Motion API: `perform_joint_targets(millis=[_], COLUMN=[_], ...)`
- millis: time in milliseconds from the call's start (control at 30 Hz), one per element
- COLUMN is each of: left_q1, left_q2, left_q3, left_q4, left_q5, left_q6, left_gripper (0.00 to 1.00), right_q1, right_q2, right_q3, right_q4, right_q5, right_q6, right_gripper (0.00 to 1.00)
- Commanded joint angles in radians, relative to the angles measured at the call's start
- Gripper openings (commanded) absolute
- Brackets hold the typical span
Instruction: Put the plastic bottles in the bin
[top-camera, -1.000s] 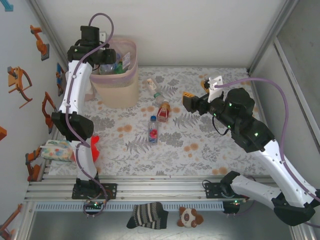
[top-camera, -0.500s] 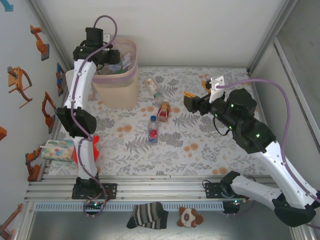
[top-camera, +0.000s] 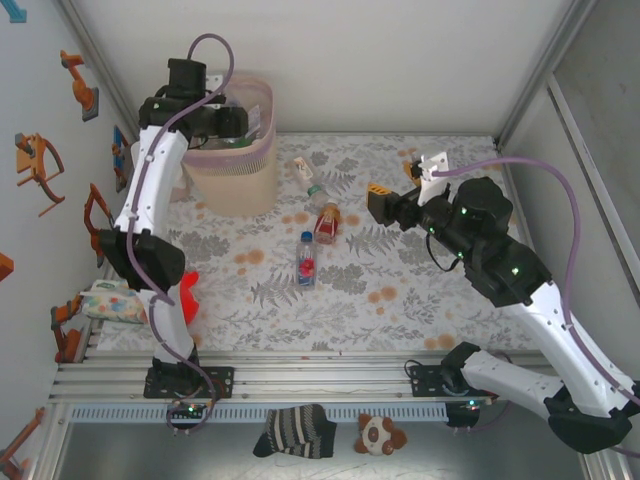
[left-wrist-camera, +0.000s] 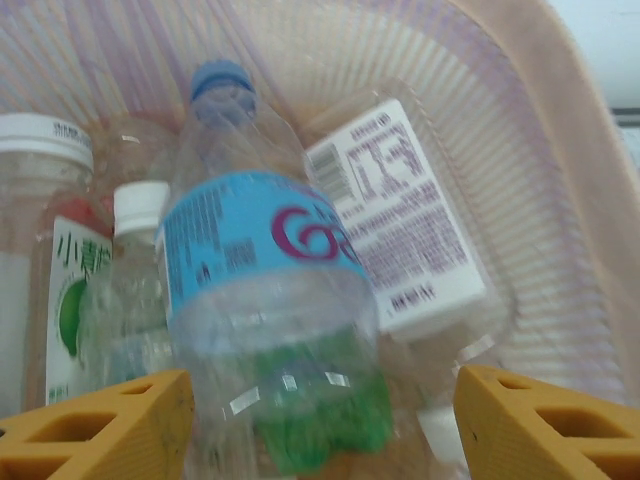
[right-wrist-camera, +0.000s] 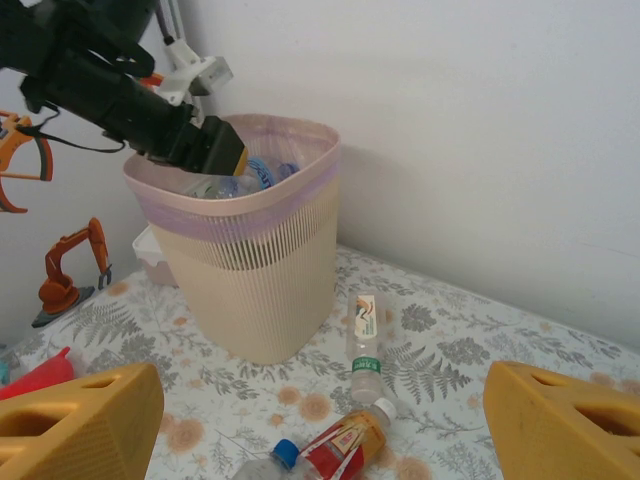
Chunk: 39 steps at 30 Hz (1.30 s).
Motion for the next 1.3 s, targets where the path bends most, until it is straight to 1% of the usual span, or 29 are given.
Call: perform_joint_targets(millis=[0, 167, 300, 400, 533, 633, 800, 1067, 1267], left_q1=[-0.011, -0.008, 0.009, 0.015, 0.017, 0.018, 0.029, 0.039, 0.047], left_q2=[-0.06, -0.065, -0.017, 0.027, 0.08, 0.127, 0.213, 0.297, 0.354], left_q3=[-0.065, -0.128, -0.093, -0.024, 0.067, 0.142, 0.239, 0.246, 0.242], left_q4=[-0.014, 0.035, 0.066, 0.074, 0.096, 0.095, 0.08, 0.086, 0.061], left_q5=[0.002, 0.03, 0.06, 0.057, 0.026, -0.002, -0.013, -0.01, 0.024], left_q6=[0.008, 0.005, -0.005, 0.002, 0.028, 0.041, 0.044, 0.036, 0.023], left_gripper=[0.67, 0.48, 0.38, 0.36, 0.35, 0.35, 0.35, 0.34, 0.33], right_q1=[-0.004, -0.005, -0.004, -0.004, -0.004, -0.004, -0.004, -0.005, -0.004], right_q2=[0.009, 0.009, 0.003, -0.008, -0.016, -0.018, -0.015, -0.016, -0.015], right_q3=[0.001, -0.003, 0.002, -0.001, -0.004, -0.003, -0.003, -0.001, -0.001], right_q4=[0.024, 0.03, 0.021, 0.015, 0.01, 0.007, 0.005, -0.001, -0.003], right_q5=[-0.003, -0.005, 0.003, 0.014, 0.021, 0.026, 0.026, 0.032, 0.033], right_q6=[-0.008, -0.005, -0.007, -0.007, -0.008, -0.011, -0.015, -0.018, -0.018], right_gripper=[0.82, 0.82, 0.82, 0.82, 0.82, 0.82, 0.82, 0.83, 0.83])
